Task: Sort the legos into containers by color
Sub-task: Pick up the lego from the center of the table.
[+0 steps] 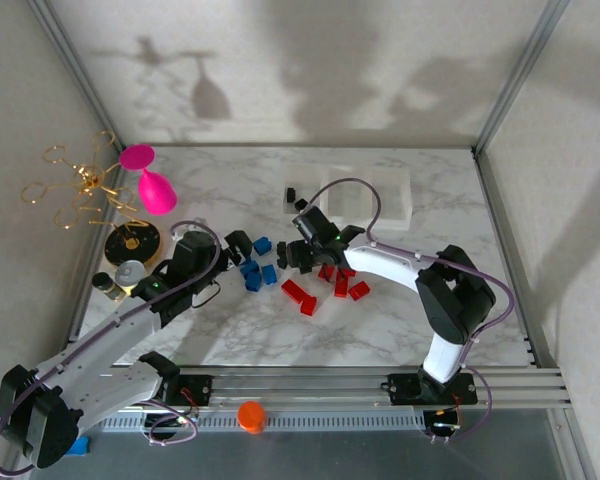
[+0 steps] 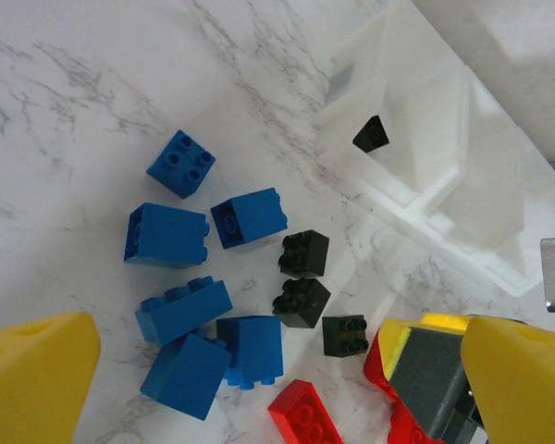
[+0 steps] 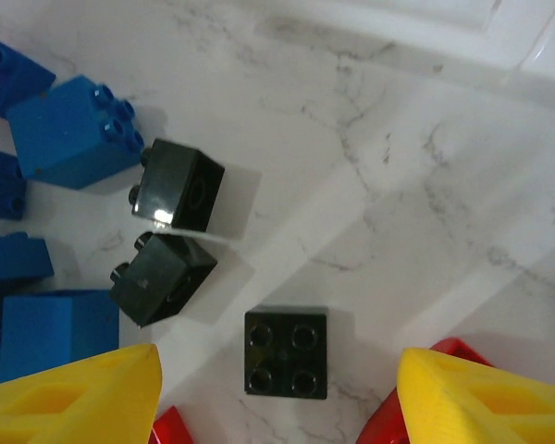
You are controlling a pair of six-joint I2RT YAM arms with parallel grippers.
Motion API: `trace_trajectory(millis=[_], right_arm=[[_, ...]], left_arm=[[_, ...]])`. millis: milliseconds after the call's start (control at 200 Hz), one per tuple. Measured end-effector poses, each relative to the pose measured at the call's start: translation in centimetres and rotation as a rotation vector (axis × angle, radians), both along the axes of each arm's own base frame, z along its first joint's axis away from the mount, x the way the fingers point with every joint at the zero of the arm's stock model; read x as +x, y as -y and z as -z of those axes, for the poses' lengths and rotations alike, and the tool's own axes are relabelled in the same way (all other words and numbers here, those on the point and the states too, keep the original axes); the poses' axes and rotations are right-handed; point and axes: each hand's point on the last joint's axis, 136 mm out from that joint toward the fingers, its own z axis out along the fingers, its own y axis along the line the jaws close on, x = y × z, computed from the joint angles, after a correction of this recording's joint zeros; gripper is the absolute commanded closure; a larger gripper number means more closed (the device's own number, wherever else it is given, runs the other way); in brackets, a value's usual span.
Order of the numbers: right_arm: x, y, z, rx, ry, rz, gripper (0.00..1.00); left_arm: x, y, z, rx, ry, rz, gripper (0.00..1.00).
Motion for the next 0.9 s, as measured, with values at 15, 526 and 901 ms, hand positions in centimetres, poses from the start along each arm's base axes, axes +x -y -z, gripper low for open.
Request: trace_trajectory(millis=[15, 526, 901], right_arm=[[-0.2, -0.1, 0.1, 0.001, -0.003, -0.003, 0.31], [-0.6, -0.6, 4.5, -0.157, -0.022, -0.021, 0.48], [0.0, -0.6, 6.0, -0.218, -0.023, -0.04, 0.68]], left_arm=[[0.0, 0.0, 0.0, 0.0, -0.001, -0.001, 0.0], [0.0, 0.0, 1.2, 0.014, -0.028, -0.001, 0.0], [0.0, 0.0, 1.3, 0.016, -0.03, -0.001, 0.0]])
